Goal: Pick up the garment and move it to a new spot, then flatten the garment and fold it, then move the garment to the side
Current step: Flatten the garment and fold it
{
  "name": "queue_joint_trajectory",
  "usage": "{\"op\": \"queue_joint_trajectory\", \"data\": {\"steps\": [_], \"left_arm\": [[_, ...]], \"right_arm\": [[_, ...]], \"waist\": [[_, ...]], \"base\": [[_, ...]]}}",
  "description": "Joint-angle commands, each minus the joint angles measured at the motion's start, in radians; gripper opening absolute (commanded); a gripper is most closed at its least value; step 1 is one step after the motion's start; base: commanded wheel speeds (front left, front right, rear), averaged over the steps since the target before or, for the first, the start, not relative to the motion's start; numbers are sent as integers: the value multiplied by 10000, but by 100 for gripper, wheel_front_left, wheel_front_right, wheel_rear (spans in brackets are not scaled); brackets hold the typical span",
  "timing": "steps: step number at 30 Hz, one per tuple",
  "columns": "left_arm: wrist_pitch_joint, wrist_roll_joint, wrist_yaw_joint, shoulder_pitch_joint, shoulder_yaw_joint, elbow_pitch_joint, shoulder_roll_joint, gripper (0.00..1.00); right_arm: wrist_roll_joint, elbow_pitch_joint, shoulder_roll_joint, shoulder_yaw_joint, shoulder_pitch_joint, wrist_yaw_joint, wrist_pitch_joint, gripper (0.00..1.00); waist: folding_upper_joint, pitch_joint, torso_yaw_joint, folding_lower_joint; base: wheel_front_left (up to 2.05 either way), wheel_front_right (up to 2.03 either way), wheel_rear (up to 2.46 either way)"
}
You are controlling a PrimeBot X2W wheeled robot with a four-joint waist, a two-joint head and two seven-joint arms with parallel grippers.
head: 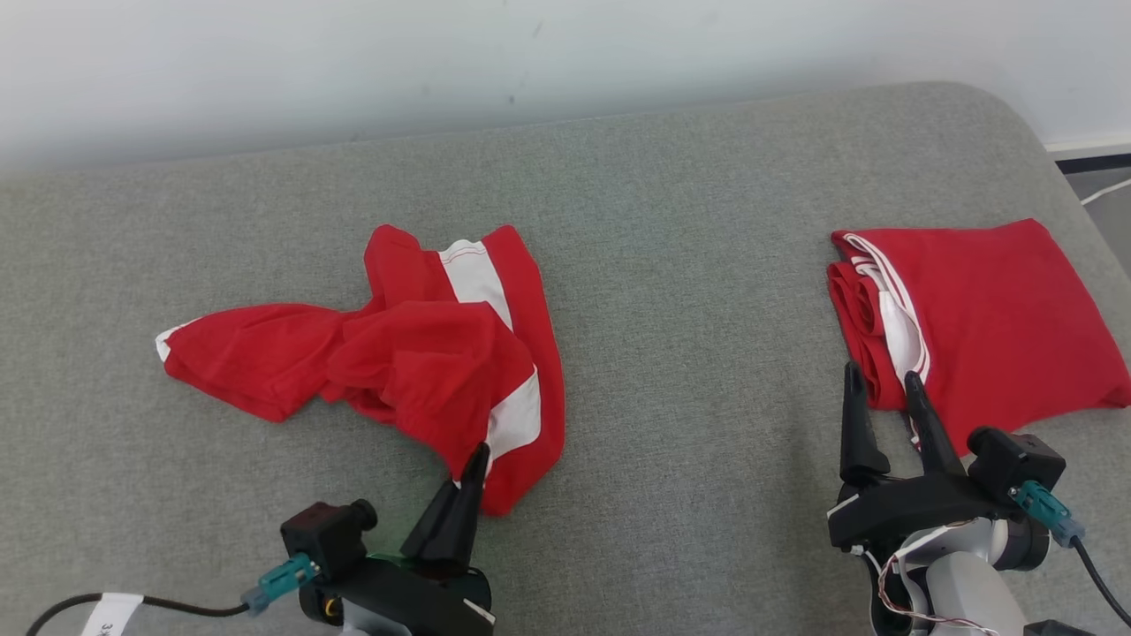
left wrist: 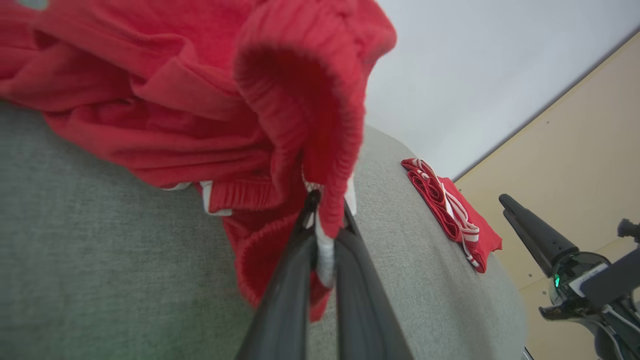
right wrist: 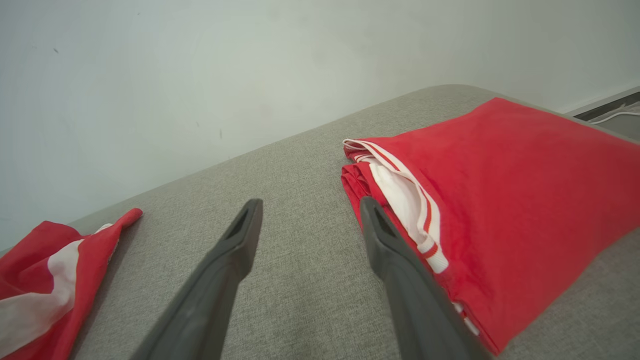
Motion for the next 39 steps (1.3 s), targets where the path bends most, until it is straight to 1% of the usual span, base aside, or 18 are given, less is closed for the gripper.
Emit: {"op": "queue_joint_trajectory", "data": {"steps": [1, 6, 12, 18, 21, 22, 23, 24, 27, 32, 34, 35, 39], "left_arm": [[-35, 13, -3, -99, 107, 53, 25, 0], [-35, -4, -3, 222, 1099, -171, 25, 0], [-35, 97, -4, 789, 2435, -249, 17, 0], [-35, 16, -3, 1150, 2920, 622, 18, 0], [-35, 221, 60, 1118, 3266, 964, 21, 0], [-35, 344, 97, 1072, 3351, 1036, 18, 13], [-35, 400, 172, 998, 3482, 1065, 15, 50], [-35, 471, 251, 940, 3573, 1145, 17, 100], [-35, 594, 479, 808, 3814, 1269, 17, 100], [-35, 726, 709, 575, 3802, 1286, 20, 100], [-35, 790, 742, 509, 3760, 1186, 14, 100], [-35, 790, 742, 509, 3760, 1186, 14, 100], [-35, 754, 733, 549, 3599, 966, 20, 100]], "right_arm": [[-45, 4, 35, -27, -14, 3, -6, 100], [-106, -10, 40, -103, 22, 3, -6, 100], [-118, 60, 38, 18, 147, 3, -6, 100], [-102, 247, -36, 209, 150, 3, -6, 100], [-125, 362, -68, 484, 5, 3, -6, 100], [-123, 396, -83, 576, -71, 3, -6, 100], [-119, 438, -105, 684, -164, 3, -6, 100], [-109, 489, -134, 781, -244, 3, -7, 100], [-51, 729, -198, 1193, -472, 3, -6, 100], [168, 1249, -391, 2047, -1070, 3, -6, 100], [228, 1607, -471, 2321, -1304, 3, -6, 100], [228, 1607, -471, 2321, -1304, 3, -6, 100], [313, 2470, -587, 2666, -1783, 3, -6, 100]], "waist": [[-1, -31, 59, 0], [-1, -176, 434, 0], [-1, -481, 1155, 0], [-1, -690, 1970, 0], [-1, -675, 2288, 0], [-1, -651, 2373, 0], [-1, -616, 2452, 0], [-1, -579, 2543, 0], [-1, -461, 2791, 0], [-1, -234, 3283, 0], [-1, -144, 3508, 0], [-1, -144, 3508, 0], [-1, 29, 3944, 0]], "base": [[0, 0, 0], [0, 0, 0], [0, 0, 0], [0, 0, 0], [0, 0, 0], [0, 0, 0], [0, 0, 0], [0, 0, 0], [0, 0, 0], [0, 0, 0], [0, 0, 0], [0, 0, 0], [0, 0, 0]]}}
